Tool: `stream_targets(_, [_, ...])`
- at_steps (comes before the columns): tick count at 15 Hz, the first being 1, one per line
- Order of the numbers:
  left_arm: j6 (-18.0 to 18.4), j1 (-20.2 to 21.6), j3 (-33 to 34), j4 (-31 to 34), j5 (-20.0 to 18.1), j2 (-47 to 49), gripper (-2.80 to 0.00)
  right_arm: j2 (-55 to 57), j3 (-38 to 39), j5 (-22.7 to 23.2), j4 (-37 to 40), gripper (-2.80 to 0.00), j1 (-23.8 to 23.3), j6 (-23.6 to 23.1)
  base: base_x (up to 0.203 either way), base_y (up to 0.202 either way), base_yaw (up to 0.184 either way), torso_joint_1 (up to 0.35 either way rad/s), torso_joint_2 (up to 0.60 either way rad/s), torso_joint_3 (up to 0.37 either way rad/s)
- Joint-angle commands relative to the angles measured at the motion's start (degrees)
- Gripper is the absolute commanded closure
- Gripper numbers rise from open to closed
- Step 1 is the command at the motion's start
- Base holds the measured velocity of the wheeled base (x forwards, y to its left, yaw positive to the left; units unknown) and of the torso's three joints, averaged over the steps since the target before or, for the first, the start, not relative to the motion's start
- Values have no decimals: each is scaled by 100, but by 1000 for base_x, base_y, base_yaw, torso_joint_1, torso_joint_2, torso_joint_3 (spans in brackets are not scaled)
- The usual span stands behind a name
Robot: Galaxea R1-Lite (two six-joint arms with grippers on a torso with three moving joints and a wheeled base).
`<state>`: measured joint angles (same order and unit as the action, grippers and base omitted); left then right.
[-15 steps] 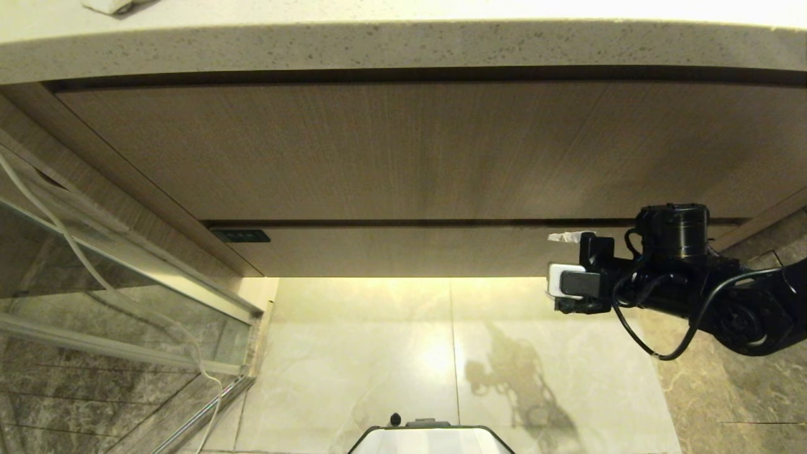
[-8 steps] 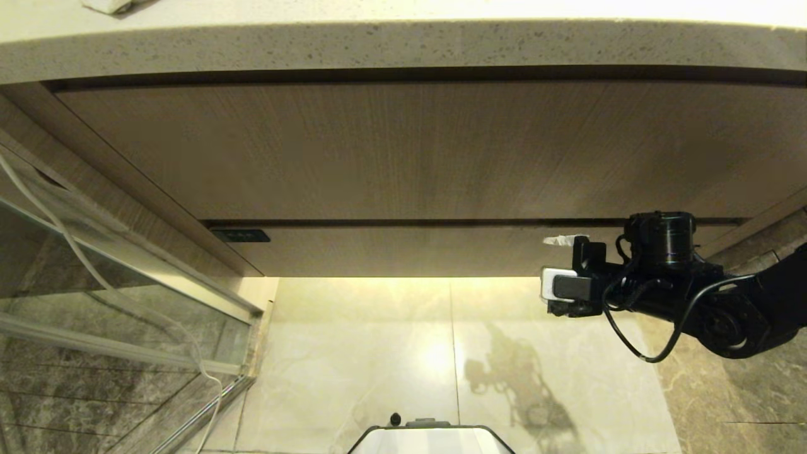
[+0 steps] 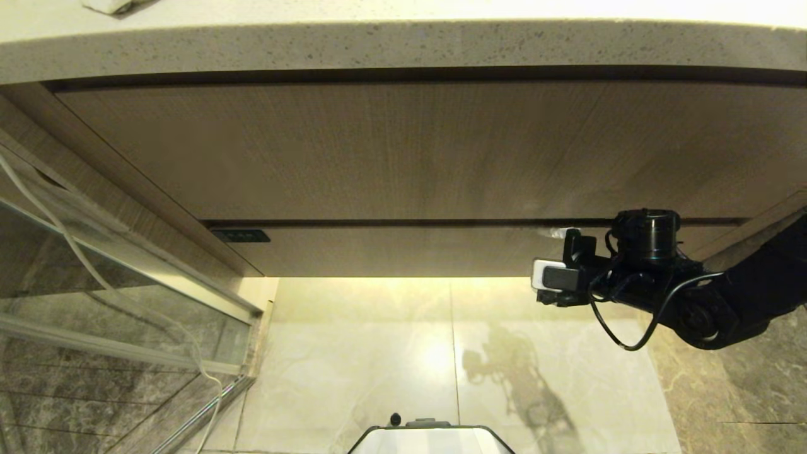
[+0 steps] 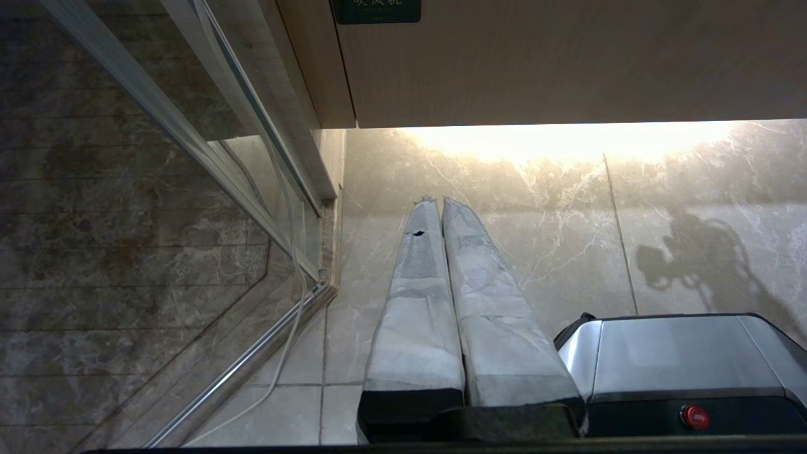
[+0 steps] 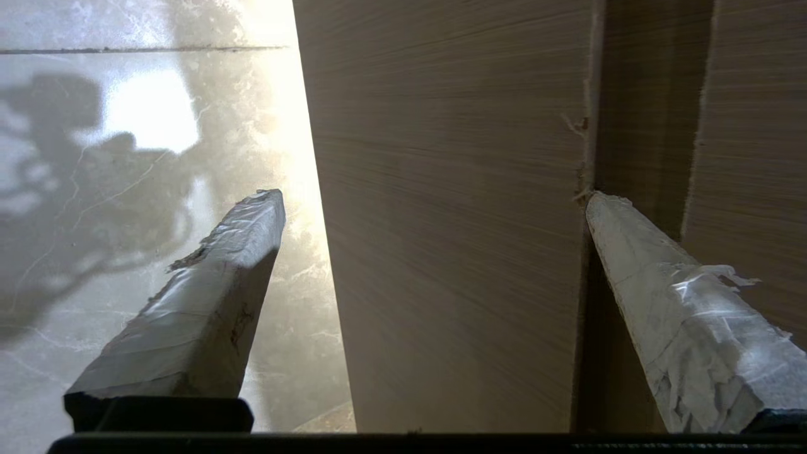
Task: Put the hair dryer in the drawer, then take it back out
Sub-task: Pull open the drawer
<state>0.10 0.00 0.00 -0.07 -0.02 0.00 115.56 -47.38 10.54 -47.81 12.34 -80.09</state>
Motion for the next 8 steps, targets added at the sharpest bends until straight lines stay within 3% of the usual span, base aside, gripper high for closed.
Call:
stream_targets(1, [-1,0,0,-1,2,-9,0,82,-8,6,-87,-280,-12,-42,0,0,0,0,0,0])
stream_targets(8, [-1,0,0,-1,2,-9,0,423,-8,0,-852,-280,-30,99,0,0,0,0,0,0])
